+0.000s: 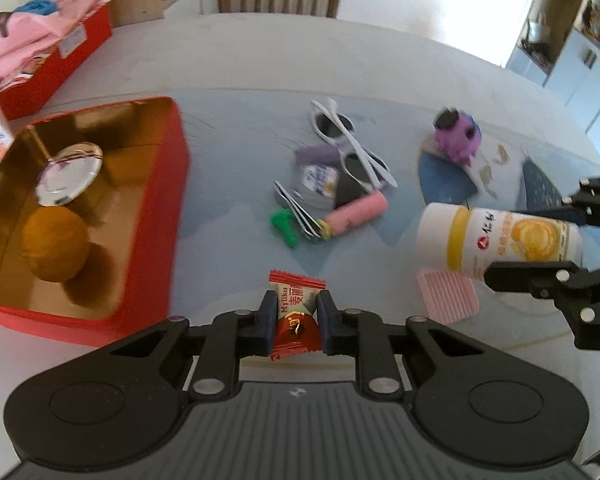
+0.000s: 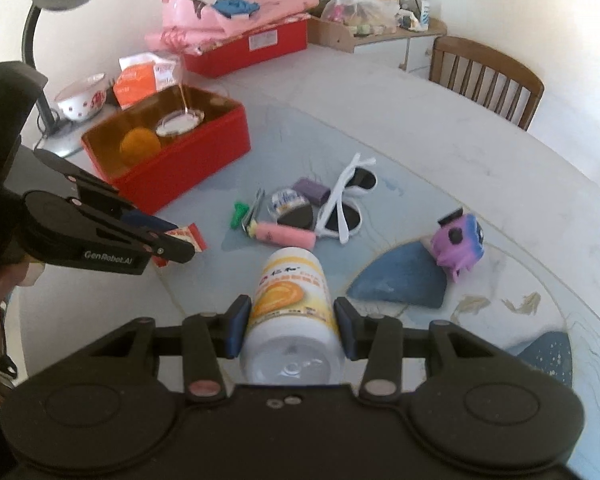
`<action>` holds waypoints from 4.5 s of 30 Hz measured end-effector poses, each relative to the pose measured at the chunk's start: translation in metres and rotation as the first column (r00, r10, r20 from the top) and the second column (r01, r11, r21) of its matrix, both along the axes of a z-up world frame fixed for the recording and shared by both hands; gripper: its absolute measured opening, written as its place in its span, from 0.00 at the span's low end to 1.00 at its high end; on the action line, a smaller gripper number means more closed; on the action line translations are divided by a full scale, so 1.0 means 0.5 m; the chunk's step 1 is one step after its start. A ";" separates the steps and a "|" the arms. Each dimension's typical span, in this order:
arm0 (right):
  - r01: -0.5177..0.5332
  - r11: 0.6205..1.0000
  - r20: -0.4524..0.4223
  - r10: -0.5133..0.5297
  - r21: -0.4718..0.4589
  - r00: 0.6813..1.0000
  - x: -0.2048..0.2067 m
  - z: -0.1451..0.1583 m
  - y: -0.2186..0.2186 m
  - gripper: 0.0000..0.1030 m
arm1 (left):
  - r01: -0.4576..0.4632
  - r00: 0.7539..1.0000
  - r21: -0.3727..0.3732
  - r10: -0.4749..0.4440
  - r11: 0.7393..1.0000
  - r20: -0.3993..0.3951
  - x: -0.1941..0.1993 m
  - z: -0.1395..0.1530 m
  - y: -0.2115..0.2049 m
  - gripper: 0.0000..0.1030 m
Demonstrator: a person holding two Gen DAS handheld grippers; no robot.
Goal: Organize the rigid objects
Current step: 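Grasp the red candy packet with the left tool while the right tool lifts the bottle, then lower the candy and bottle into the tin box and open both tools, then withdraw both tools from the tin box back over the table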
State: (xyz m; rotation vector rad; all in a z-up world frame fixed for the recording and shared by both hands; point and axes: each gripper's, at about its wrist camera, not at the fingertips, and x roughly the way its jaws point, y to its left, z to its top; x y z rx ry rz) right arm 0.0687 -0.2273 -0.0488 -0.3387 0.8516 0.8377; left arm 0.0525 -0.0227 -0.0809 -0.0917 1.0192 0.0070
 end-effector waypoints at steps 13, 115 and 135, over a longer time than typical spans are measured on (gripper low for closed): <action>0.022 0.994 0.049 -0.027 0.106 0.998 -0.006 0.087 0.100 0.42 | -0.101 0.993 -0.048 0.103 0.994 0.060 -0.017 0.085 0.141 0.19; 0.333 0.917 0.013 -0.344 0.219 0.939 0.028 0.105 0.030 1.00 | 0.010 0.977 0.014 -0.013 1.000 0.214 0.041 0.167 0.139 0.84; 0.459 0.880 0.011 -0.463 0.123 0.886 0.111 0.017 -0.145 1.00 | 0.292 0.955 0.007 -0.292 0.956 0.055 0.045 0.049 -0.162 0.84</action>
